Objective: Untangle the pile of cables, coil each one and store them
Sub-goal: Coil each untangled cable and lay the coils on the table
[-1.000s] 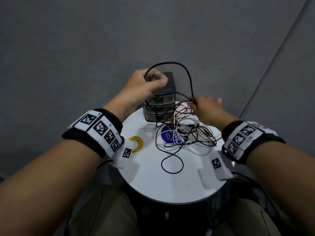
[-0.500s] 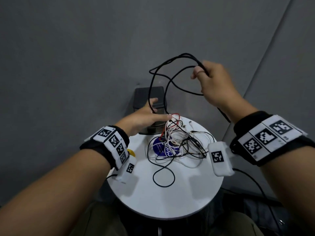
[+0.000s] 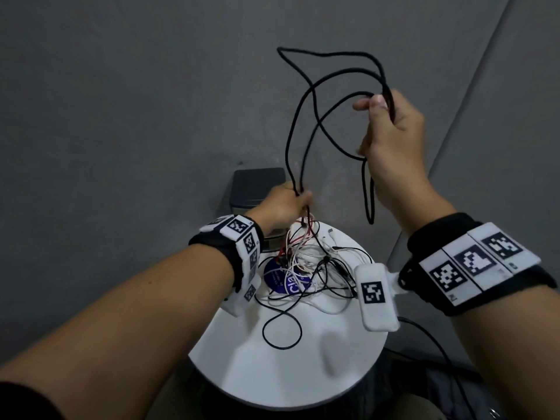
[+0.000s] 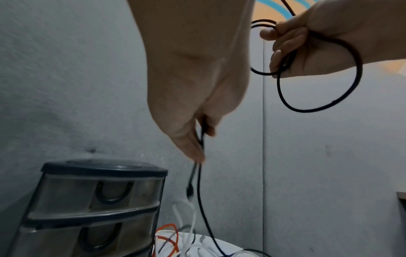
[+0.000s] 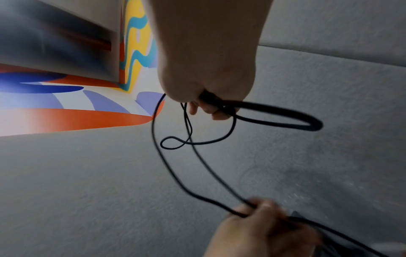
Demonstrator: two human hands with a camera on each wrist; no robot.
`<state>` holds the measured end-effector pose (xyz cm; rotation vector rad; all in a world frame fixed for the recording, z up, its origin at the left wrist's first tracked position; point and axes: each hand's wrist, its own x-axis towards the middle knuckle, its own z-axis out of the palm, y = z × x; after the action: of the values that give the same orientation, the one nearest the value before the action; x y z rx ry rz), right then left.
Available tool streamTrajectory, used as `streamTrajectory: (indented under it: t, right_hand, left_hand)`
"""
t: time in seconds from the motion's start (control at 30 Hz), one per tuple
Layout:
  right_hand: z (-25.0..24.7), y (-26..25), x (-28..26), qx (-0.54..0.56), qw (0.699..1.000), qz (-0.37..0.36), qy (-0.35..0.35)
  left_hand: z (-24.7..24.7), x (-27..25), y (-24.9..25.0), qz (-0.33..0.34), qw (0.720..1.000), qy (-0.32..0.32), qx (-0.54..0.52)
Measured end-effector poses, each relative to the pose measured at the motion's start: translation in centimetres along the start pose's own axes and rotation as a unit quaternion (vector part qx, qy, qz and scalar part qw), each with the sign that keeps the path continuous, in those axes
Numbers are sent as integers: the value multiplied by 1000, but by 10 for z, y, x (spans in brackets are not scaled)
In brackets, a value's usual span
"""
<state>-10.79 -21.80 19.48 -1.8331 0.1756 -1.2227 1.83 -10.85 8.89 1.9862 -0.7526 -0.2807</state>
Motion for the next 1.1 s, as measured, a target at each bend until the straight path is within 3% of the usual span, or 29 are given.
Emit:
streamTrajectory:
  t: [0.1,0.23,0.47,0.57,0.73,0.93,1.03,1.1]
  right_hand:
    - [-3,4,-1,-19,1000,1,-4]
    - [-8,19,-3,-19,999,32,29]
    - [-10,38,-9,26,997,71,31]
    - [-13,36,-16,74,987,139,-21]
    - [-32,43,-46,137,930,253,-230]
    - [-52,65,-86,184,857,319,-362]
    - [-51,77,-112,148,784,364,-480]
    - [-49,83,-128,24,709,363,-604]
  left_hand:
    - [-12,10,-4,14,987,151,-50]
    - [-30,2,-2,62,978,197,-21]
    - [-47,-37,16,126,975,118,-143]
    - [-54,-65,24,149,972,74,-165]
    - [-70,-116,27,91,977,-64,-181]
    - [-69,-165,13,21,977,-158,-145]
    - [-60,-190,5,-56,973,-182,-131]
    - [-56,-207,-1,-118,965,-196,-129]
